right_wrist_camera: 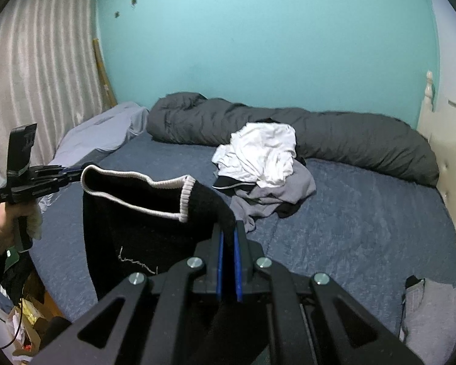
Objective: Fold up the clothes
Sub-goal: 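Lay the black sweatshirt flat on the bed with both grippers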
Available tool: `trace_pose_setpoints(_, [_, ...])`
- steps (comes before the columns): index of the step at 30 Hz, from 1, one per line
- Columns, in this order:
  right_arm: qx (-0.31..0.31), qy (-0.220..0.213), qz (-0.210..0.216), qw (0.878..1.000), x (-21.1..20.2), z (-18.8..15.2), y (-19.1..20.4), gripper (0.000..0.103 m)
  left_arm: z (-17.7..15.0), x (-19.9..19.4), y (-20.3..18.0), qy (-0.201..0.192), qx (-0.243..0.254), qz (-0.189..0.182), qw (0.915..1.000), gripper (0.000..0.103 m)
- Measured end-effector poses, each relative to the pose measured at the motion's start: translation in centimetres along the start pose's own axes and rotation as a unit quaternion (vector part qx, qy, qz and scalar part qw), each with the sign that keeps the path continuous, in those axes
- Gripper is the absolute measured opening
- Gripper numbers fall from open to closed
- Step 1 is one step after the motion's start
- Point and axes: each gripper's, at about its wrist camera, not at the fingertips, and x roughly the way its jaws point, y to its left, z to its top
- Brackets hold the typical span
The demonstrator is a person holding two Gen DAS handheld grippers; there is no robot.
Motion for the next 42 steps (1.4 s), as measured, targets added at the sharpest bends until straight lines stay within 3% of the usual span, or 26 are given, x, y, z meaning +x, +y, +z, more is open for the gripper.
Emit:
trace_pose_setpoints(21, [0.016,0.058,-0.039,0.997,20.8,3.0,-7.8,0.006,1.4,20.7,7.3,0.086,-0.069,0.002,0.9939,0.003])
trace_pose_setpoints(27, [0.083,0.109,-0.041,0.99,28.7,-0.1,-11.2,0.009,-0.9,27.9,8.7,0.147,-0.105,0.003,0.9836,0.003])
trace_pose_setpoints(29, [0.112,0.137,-0.057,0.983,31.3,-1.9,-12.3,0.019,-2.3,30.0,8.8,0.17,-0.118,-0.003,0.9783,0.005])
trace_pose_setpoints(30, [0.118,0.146,-0.079,0.979,32.1,-2.8,-12.7,0.028,-3.0,30.7,8.8,0.175,-0.126,-0.002,0.9766,0.007])
trace_pose_setpoints(32, [0.13,0.142,-0.101,0.976,32.7,-4.2,-13.5,0.032,-4.2,31.6,9.1,0.179,-0.137,0.007,0.9742,0.013])
trace_pose_setpoints(33, [0.136,0.132,-0.104,0.976,32.5,-4.7,-13.9,0.042,-4.9,31.7,9.3,0.176,-0.143,0.013,0.9738,0.032])
trace_pose_setpoints(34, [0.147,0.118,-0.104,0.977,31.9,-5.6,-14.4,0.056,-5.3,31.4,9.5,0.172,-0.147,0.014,0.9738,0.044])
trace_pose_setpoints(42, [0.209,0.103,-0.047,0.971,26.8,-12.6,-14.0,0.058,-10.9,26.1,8.9,0.171,-0.168,-0.005,0.9708,0.053])
